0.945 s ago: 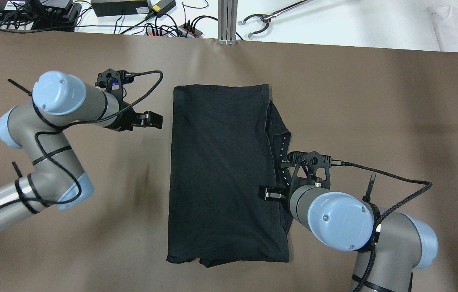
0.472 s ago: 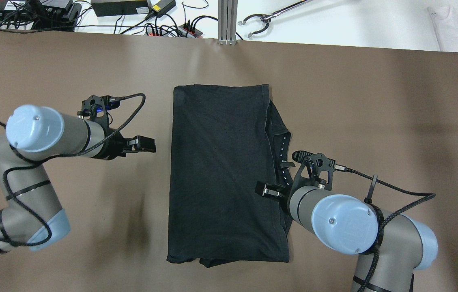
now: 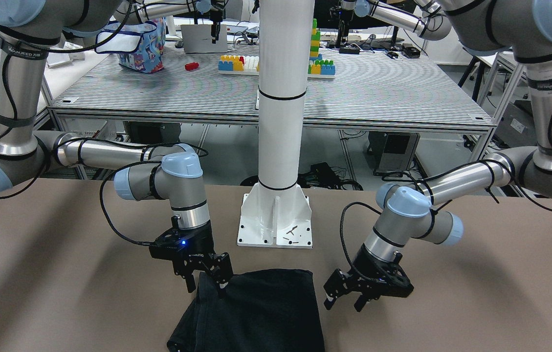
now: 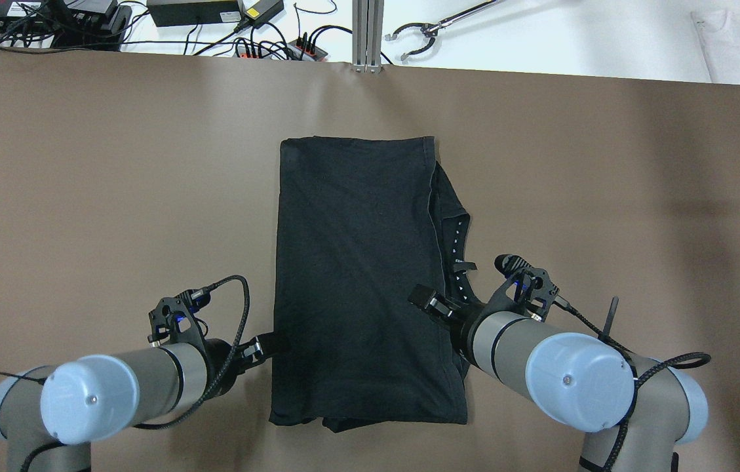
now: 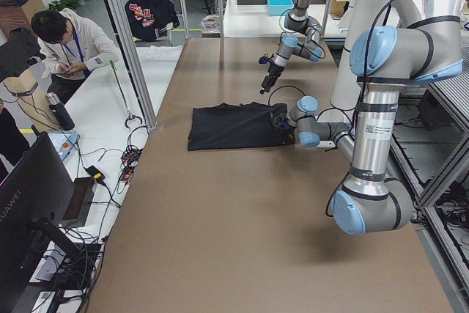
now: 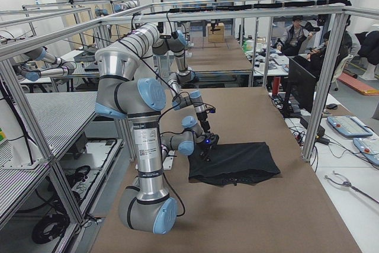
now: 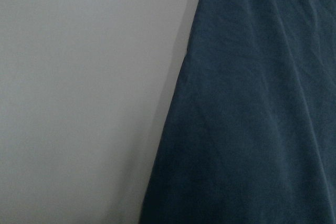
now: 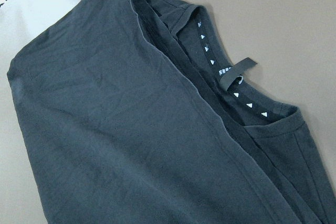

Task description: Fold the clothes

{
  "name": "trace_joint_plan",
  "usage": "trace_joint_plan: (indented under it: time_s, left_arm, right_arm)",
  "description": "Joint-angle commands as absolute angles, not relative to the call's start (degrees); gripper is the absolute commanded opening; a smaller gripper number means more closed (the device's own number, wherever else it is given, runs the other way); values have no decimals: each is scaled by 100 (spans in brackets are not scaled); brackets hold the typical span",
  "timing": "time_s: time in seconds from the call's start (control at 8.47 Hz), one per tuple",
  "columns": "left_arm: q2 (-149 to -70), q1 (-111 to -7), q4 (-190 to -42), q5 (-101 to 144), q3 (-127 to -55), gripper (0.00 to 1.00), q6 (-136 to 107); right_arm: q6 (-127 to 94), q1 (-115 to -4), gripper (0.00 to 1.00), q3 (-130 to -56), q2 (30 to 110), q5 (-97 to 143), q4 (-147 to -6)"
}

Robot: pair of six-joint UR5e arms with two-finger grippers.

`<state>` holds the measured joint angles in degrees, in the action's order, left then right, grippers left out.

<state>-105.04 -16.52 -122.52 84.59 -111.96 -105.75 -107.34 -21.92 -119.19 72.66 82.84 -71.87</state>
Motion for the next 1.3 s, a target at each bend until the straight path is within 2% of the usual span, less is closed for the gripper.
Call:
trace_joint_plan:
  time_s: [0.0,0.59,0.71,0.83,1.18]
  left_arm:
    - [-10486,-828,-12261,7736,-11136,100,-11249]
    - [-10565,-571,-12313,7506,-10758,99,-11364]
    - [-10564,-571,-12313,7506,-10758,83,-11364]
    - [-10573,-563,-12313,7506,-10758,62,-11364]
    - [-10582,-536,-12313,7497,-10758,56,-11355]
  right_arm:
    - [-11021,-2180,92,-11874,7321,8209,-7014]
    - [-11013,-2180,93,-11874,7339,8209,-7014]
    - [-11013,-2180,93,-11874,7374,8209,-7014]
    - [-11004,-2180,93,-11865,7400,8200,-7014]
    - [-11004,-2180,93,-11874,7453,8209,-7014]
